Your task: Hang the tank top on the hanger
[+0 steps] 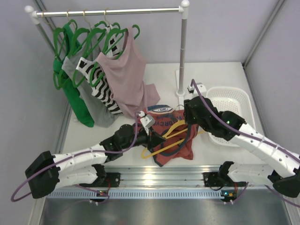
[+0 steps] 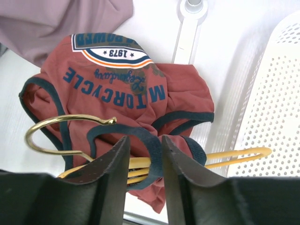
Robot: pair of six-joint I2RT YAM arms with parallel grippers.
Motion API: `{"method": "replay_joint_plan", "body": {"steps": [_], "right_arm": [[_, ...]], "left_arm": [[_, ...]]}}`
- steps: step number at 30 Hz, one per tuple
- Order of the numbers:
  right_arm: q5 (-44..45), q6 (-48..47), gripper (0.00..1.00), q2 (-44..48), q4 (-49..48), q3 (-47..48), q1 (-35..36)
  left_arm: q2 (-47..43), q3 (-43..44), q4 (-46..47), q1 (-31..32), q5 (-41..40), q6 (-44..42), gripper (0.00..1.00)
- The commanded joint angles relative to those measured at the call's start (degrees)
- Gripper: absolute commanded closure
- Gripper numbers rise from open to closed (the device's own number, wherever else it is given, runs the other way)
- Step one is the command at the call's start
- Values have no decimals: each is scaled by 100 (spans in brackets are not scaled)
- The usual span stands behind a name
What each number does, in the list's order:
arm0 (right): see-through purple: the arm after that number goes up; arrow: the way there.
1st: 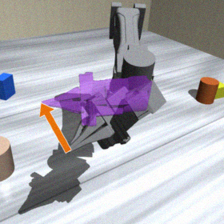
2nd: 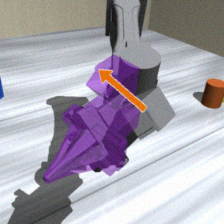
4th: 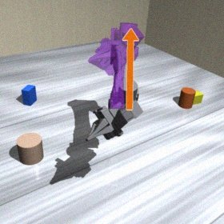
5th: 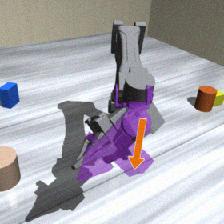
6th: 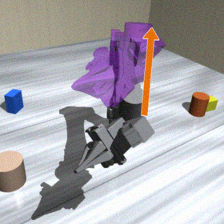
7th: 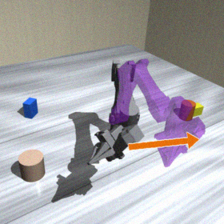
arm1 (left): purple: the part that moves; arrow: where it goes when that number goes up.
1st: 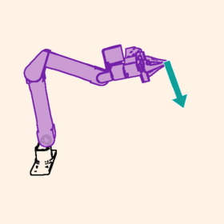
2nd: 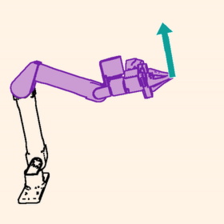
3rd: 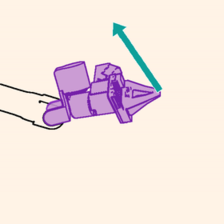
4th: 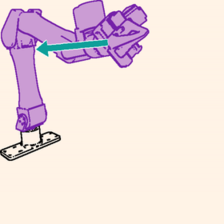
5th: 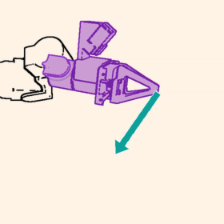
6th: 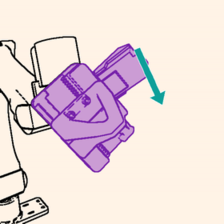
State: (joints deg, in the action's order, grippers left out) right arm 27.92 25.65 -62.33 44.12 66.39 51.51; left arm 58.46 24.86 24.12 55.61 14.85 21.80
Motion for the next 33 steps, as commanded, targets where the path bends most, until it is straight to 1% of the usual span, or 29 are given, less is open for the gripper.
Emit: {"method": "replay_joint_plan", "body": {"steps": [1, 5, 8, 12, 14, 22, 27, 28, 31, 33], "right_arm": [[179, -95, 65, 361, -316, -38, -53], [-128, -375, 56, 554, -693, -196, -53], [-445, -534, 53, 634, -1001, -328, -44], [-639, -614, 52, 669, -1195, -486, -44], [-691, -622, 53, 669, -1256, -522, -27], [-657, -640, 53, 502, -1476, -750, -18], [-507, -622, 59, 283, -1538, -785, -18], [-490, -596, 61, 282, -1538, -803, -18], [-437, -579, 64, 370, -1608, -900, -18], [-445, -587, 67, 405, -1626, -944, -18]], "left_arm": [[200, 80, 901, 20, 246, 114, 100], [421, 185, 954, 11, 264, 158, 100], [579, 334, 823, 11, 246, 158, 100], [790, 598, 445, 2, 229, 158, 100], [886, 738, 252, -7, 211, 166, 100], [1071, 915, 207, -7, 369, 175, 100], [1045, 968, 49, -7, 369, 158, 100], [1028, 959, 40, -7, 335, 158, 100], [966, 959, -4, -7, 273, 166, 100], [966, 977, -12, -7, 273, 166, 100]]}}
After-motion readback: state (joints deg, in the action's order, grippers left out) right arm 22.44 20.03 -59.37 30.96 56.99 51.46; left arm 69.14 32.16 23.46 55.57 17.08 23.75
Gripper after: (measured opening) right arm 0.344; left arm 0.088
